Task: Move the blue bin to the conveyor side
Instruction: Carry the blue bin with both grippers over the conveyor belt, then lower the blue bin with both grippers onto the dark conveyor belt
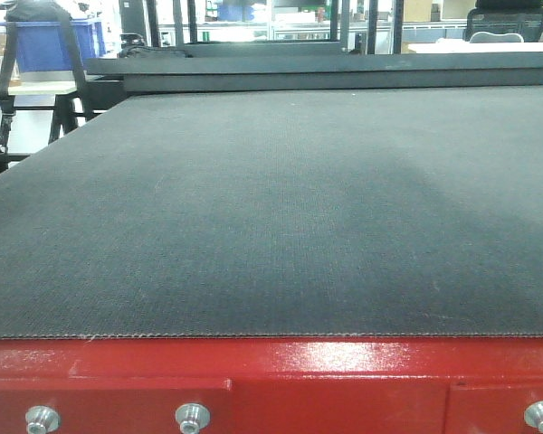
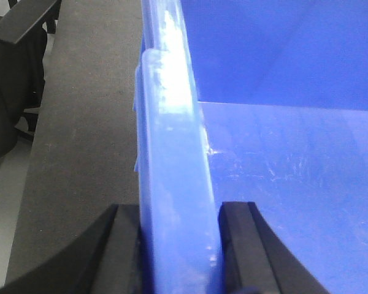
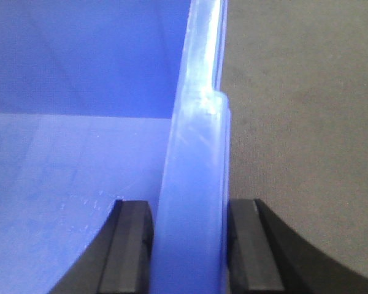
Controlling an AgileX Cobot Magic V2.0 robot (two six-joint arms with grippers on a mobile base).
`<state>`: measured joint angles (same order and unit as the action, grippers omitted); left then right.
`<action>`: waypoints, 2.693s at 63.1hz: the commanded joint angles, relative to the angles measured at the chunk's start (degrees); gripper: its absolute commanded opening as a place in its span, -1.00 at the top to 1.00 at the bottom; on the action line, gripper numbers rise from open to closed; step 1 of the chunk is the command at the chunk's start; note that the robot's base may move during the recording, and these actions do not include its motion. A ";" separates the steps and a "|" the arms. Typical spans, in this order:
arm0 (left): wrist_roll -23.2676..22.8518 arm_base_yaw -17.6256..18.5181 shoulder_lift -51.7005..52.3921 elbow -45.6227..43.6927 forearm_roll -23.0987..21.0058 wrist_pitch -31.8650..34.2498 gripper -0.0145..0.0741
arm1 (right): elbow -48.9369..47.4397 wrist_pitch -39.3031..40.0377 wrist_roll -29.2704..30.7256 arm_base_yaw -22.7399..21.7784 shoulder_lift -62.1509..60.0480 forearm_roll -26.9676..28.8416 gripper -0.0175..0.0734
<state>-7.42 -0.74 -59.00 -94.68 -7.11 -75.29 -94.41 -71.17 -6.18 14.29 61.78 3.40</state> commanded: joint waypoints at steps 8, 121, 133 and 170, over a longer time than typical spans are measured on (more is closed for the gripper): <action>1.27 -0.23 1.09 -0.71 2.56 5.79 0.72 | -0.84 7.03 1.25 -0.31 -1.18 -4.79 0.79; 2.88 -0.23 -28.59 18.83 1.92 53.82 0.72 | 12.89 49.04 1.25 -0.54 29.22 -6.79 0.79; 2.88 1.72 -30.28 18.83 1.73 55.27 0.72 | 14.69 49.95 1.25 -0.54 29.95 -6.79 0.79; 2.88 5.04 -32.65 18.83 4.93 54.93 0.72 | 16.19 52.57 1.25 -2.89 30.35 -6.79 0.79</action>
<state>-4.80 3.78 -92.06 -74.79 -1.60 -25.98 -77.24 -25.32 -5.81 11.46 93.24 -3.17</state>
